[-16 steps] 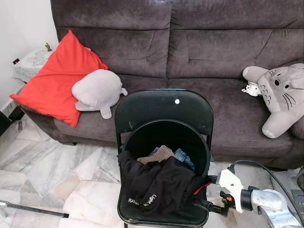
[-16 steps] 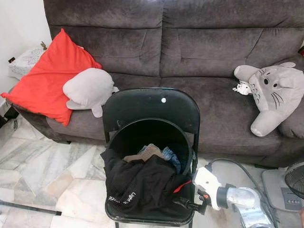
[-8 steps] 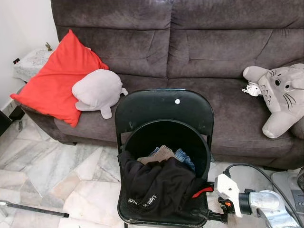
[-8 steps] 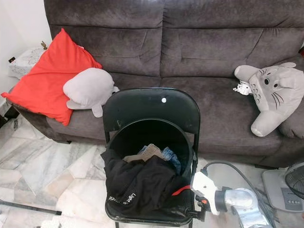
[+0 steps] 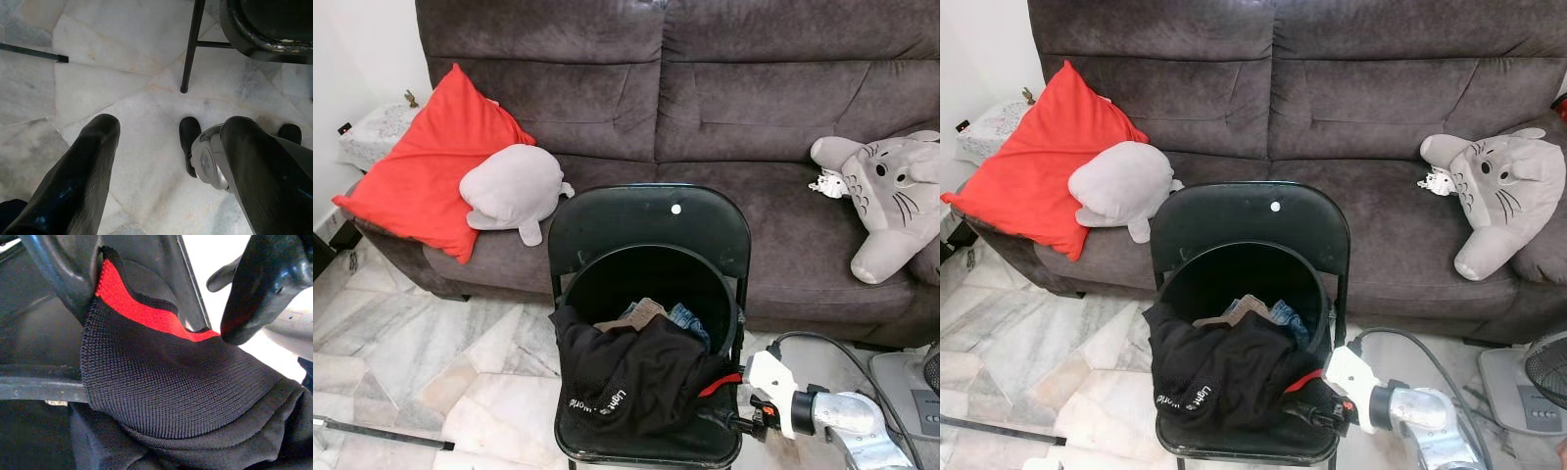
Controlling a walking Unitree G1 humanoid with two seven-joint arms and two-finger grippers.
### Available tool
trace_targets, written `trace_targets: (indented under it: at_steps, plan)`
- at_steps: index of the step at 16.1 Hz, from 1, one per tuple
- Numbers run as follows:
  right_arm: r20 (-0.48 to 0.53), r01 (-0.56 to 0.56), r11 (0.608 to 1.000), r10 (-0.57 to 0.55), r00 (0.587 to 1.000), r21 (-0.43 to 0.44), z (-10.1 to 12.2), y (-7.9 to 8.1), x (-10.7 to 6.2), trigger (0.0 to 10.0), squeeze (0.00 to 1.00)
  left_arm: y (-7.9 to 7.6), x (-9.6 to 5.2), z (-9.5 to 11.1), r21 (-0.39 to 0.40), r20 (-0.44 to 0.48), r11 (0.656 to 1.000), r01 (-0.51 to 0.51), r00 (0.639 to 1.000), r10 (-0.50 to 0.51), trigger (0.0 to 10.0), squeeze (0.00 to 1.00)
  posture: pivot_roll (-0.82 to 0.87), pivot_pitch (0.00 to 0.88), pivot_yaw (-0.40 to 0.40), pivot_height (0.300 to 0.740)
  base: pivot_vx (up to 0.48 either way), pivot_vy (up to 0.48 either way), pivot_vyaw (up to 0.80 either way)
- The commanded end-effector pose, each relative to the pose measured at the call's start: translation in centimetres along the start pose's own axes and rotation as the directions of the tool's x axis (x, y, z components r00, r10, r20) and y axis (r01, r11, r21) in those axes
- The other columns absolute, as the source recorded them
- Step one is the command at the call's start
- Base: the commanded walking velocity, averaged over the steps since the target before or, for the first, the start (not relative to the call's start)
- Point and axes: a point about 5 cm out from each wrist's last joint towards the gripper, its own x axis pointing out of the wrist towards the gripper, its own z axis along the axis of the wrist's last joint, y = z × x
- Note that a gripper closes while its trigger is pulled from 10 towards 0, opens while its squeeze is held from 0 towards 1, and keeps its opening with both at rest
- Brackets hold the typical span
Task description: Hang hanger
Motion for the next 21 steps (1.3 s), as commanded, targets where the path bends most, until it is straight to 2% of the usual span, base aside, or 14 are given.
trace_targets:
  at_steps: [1,8,15,21]
  plan:
    - [0.043,-0.003,1.000,0.004,0.999,-0.019,0.7,0.2,0.8,0.0,0.00,0.5,-0.3,-0.9,0.006,-0.044,1.000,-0.015,0.999,0.015,10.0,0.00,-0.04,0.125,0.121,0.721,0.000,0.000,0.00]
    - [0.050,0.007,1.000,-0.007,0.999,-0.016,0.5,0.6,1.1,0.0,0.00,1.3,-1.0,-1.5,0.024,-0.047,1.000,-0.012,0.999,0.013,10.0,0.00,-0.05,0.128,0.126,0.721,0.000,0.000,0.00]
    - [0.066,0.017,1.000,-0.017,0.998,0.000,0.3,1.0,1.3,0.0,0.00,0.7,-1.3,-2.4,0.033,-0.045,0.999,0.005,0.999,-0.004,10.0,0.00,-0.05,0.134,0.120,0.721,0.000,0.000,0.00]
    - [0.140,0.040,0.998,-0.047,0.989,0.046,0.2,2.4,1.6,0.0,0.00,0.7,-1.3,-2.2,0.036,-0.035,0.999,0.011,0.999,-0.010,10.0,0.00,-0.05,0.134,0.121,0.721,0.000,0.000,0.00]
